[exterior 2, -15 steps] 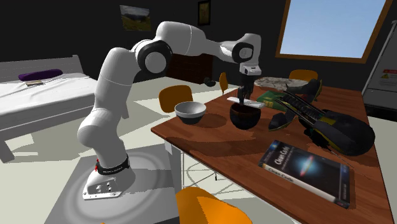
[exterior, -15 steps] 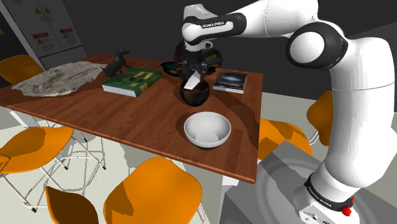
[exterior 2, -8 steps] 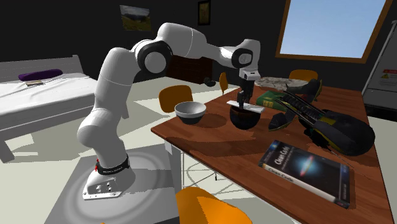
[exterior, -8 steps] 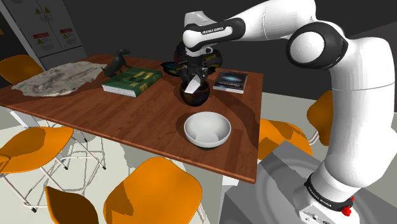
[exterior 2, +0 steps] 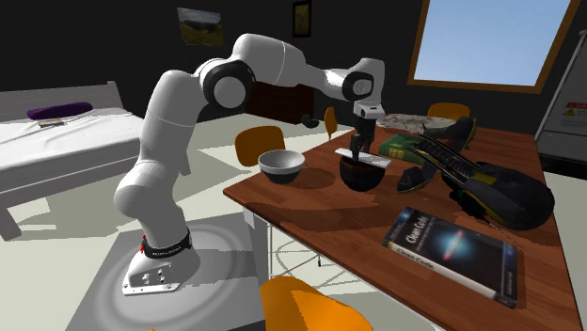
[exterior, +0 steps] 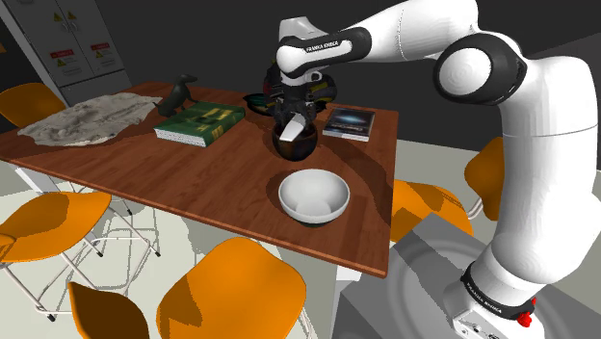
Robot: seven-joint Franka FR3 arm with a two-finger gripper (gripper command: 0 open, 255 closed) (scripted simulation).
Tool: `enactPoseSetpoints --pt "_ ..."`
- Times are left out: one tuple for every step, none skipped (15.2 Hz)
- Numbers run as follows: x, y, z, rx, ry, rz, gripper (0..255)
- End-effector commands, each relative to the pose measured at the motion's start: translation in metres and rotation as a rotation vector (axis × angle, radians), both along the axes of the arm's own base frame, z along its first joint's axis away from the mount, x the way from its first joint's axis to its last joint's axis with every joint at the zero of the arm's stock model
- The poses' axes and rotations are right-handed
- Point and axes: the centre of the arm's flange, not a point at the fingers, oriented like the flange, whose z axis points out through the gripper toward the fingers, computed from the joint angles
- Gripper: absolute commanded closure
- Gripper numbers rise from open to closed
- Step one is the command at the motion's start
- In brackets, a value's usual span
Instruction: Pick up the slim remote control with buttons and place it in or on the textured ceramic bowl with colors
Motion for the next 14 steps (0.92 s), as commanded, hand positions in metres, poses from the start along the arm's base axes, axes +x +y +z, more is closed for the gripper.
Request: enactPoseSetpoints --pt "0.0 0.0 0.0 0.0 0.0 0.0 0" --pt "0.0 0.0 0.0 0.0 0.0 0.0 0" --pt "0.0 0.0 0.013 0.0 0.0 0.0 0" --pt "0.0 0.0 0.026 0.0 0.0 0.0 0" --pt "0.0 0.0 0.04 0.0 0.0 0.0 0" --pt "0.0 0.0 0.05 0.0 0.0 0.0 0" --pt "0.0 0.0 0.05 0.0 0.0 0.0 0" --pt "0.0 0.0 0.05 0.0 0.0 0.0 0" --pt "0.0 0.0 0.05 0.0 0.0 0.0 0" --pt "0.0 0.0 0.05 0.0 0.0 0.0 0" --pt "0.0 0.0 0.05 0.0 0.0 0.0 0" --pt "0.0 0.0 0.05 0.0 0.0 0.0 0" --pt "0.0 0.0 0.05 0.0 0.0 0.0 0" --pt "0.0 0.0 0.05 0.0 0.0 0.0 0"
